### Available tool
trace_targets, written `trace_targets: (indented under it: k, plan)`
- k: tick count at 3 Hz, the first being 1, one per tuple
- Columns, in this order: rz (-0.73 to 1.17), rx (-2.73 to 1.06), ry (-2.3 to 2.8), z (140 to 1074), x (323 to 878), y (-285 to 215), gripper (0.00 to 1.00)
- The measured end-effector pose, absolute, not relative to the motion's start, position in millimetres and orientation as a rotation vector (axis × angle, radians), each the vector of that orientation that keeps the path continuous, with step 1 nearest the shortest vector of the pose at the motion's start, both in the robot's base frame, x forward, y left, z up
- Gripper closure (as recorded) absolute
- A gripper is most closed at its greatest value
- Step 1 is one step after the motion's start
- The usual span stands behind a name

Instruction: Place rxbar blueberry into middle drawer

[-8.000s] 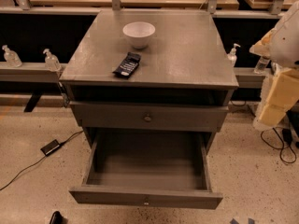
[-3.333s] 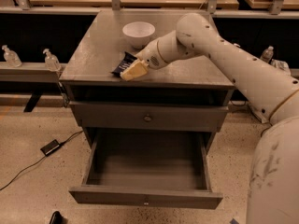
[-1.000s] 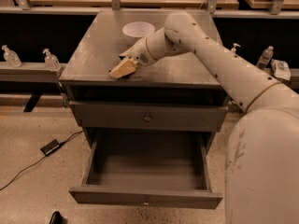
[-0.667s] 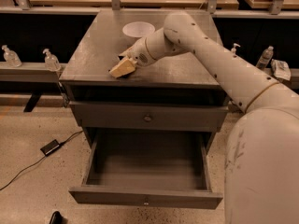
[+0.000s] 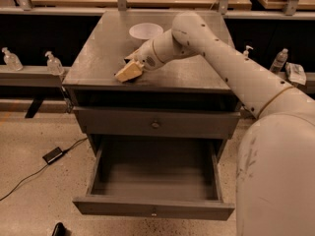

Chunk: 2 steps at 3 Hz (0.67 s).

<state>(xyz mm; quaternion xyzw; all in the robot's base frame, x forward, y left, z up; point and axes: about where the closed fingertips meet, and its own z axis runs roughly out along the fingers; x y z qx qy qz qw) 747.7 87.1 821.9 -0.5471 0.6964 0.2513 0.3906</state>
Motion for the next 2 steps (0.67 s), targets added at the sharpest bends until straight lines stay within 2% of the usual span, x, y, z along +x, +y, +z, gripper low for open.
trace_targets:
  k: [1, 2]
  plan:
    - [0.639, -1.39, 1.769, 823, 748, 87, 1.0]
    - [0.663, -1.441, 1.711, 850, 720, 96, 1.0]
